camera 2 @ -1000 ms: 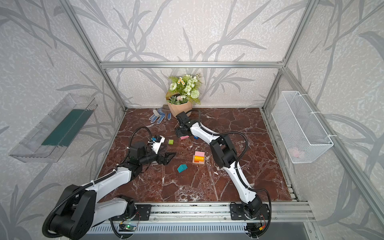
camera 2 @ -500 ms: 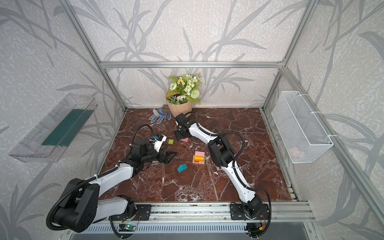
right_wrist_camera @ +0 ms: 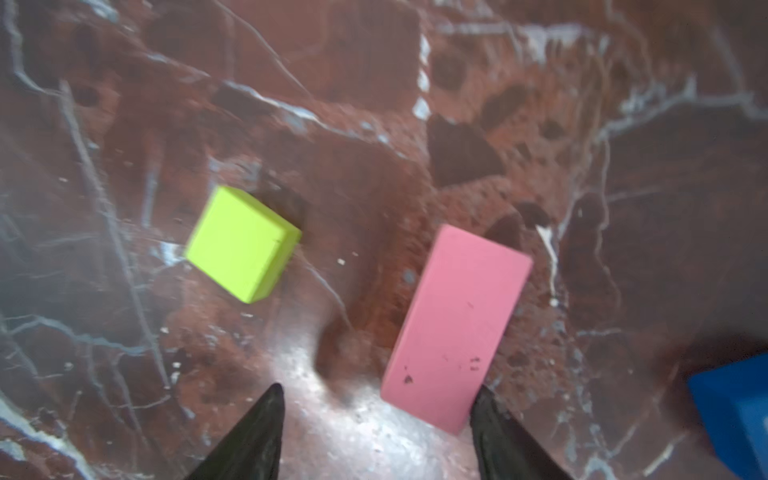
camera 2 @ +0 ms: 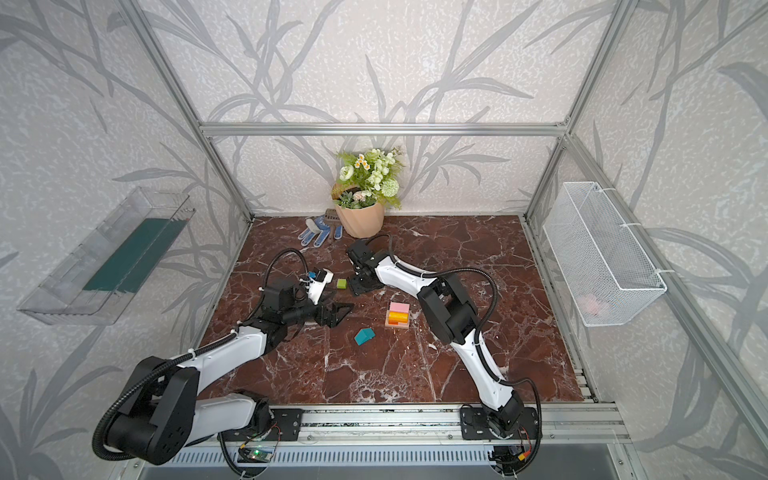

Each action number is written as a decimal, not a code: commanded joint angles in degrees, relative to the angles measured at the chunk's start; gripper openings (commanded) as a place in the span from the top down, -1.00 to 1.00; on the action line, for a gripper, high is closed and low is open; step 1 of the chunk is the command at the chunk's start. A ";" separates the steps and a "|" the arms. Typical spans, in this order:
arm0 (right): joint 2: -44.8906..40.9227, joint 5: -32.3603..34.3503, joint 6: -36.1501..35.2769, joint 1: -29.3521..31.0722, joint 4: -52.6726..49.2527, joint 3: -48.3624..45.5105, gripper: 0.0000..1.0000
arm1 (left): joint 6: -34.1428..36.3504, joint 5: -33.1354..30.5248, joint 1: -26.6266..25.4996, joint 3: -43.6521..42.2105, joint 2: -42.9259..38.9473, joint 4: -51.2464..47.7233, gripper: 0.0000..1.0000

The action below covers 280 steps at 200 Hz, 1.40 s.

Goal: Build the wood block tower
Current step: 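Move the open right gripper over the blue H cube, then lower the right gripper and close it on the blue H cube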

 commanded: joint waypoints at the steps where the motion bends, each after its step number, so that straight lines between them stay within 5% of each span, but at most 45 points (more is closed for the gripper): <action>1: -0.42 4.42 1.18 0.68 -1.07 1.26 -0.37 | 1.08 0.92 -0.20 1.38 0.21 -0.56 -0.99; 63: -7.31 14.03 10.39 -4.04 -3.71 -6.32 -0.44 | 0.91 0.65 -0.20 0.59 -0.68 0.15 -0.99; 101: -8.48 13.42 14.12 -6.95 -1.77 -10.29 -0.49 | 0.91 0.47 -0.20 0.41 -0.96 0.31 -0.99; 204: 0.69 9.91 13.66 -7.88 -4.61 0.56 -0.48 | 0.99 0.83 -0.20 0.90 -0.37 -0.20 -0.98; 280: 6.52 10.09 12.25 -7.95 -9.38 8.78 -0.19 | 1.08 0.94 -0.20 0.77 -0.46 -0.13 -0.98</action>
